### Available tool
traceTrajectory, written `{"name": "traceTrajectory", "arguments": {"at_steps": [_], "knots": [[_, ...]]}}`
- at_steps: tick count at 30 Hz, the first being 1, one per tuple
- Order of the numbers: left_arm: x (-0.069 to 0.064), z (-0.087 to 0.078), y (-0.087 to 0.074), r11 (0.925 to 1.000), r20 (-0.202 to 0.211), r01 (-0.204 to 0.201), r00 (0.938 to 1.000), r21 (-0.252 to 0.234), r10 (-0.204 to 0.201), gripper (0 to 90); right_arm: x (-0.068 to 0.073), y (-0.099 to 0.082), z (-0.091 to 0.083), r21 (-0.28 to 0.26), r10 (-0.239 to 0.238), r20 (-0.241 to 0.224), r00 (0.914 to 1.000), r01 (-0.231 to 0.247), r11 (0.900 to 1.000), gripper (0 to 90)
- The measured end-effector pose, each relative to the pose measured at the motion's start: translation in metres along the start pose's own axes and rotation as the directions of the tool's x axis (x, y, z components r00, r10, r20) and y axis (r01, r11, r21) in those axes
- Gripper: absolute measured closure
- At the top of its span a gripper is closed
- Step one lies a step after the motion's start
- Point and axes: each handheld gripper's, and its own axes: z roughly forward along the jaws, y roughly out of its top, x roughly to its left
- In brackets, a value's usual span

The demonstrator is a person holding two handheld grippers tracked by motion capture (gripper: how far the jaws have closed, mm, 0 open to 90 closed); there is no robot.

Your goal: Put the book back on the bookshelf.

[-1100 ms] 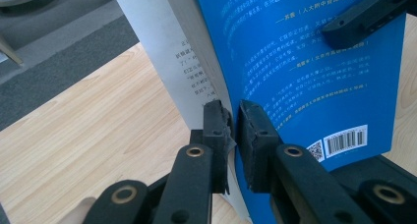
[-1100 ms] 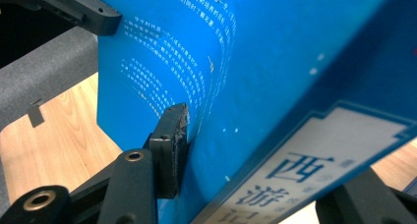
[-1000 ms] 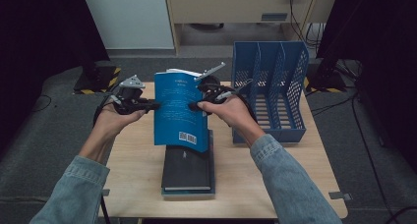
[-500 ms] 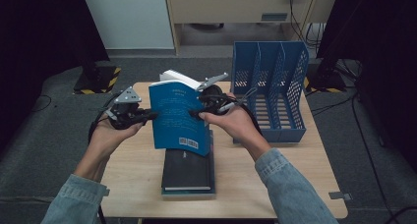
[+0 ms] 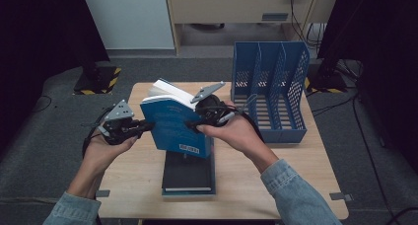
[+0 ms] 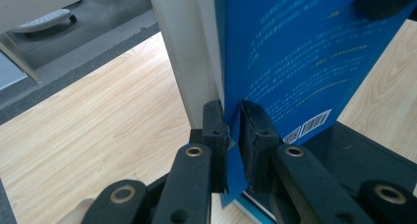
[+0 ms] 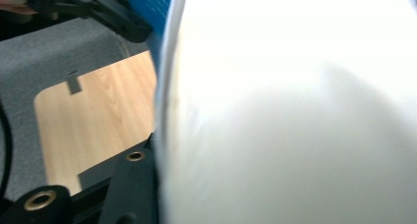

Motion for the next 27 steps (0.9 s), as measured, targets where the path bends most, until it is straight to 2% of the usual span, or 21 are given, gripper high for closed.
{"name": "traceTrajectory", "arguments": {"at_steps": [5,10,14,15,18,22,27], "knots": [[0.0,-0.002,-0.002,1.0,0.01,0.009,0.9999,-0.001,-0.009,80.8,0.004,0.002,-0.006,-0.01,-0.004,-0.018,0.9998,0.004,0.9999,51.9],[0.0,-0.004,-0.002,0.9999,0.02,0.001,0.9998,0.011,-0.001,80.7,0.007,0.01,-0.008,0.031,-0.026,-0.024,0.9994,0.027,0.9992,46.5],[0.002,-0.004,-0.002,0.9999,0.024,0.001,0.9997,0.011,-0.001,80.4,0.007,0.014,-0.01,0.041,-0.04,-0.028,0.9988,0.041,0.9983,45.1],[0.002,-0.004,-0.002,0.9999,0.025,0.003,0.9997,0.01,-0.003,80.2,0.008,0.017,-0.013,0.042,-0.062,-0.029,0.9976,0.063,0.9971,44.5],[0.002,-0.004,-0.002,0.9999,0.024,0.003,0.9997,0.01,-0.004,79.9,0.008,0.022,-0.015,0.047,-0.074,-0.034,0.9966,0.076,0.996,43.6],[0.002,-0.003,-0.001,0.9999,0.019,0.007,0.9998,0.011,-0.007,79.6,0.007,0.025,-0.014,0.049,-0.076,-0.037,0.9964,0.078,0.9958,44.1],[0.003,-0.002,-0.002,0.9999,0.015,0.016,0.9998,0.006,-0.016,78.3,0.005,0.026,-0.012,0.04,-0.084,-0.032,0.9959,0.086,0.9955,50.7]]}}
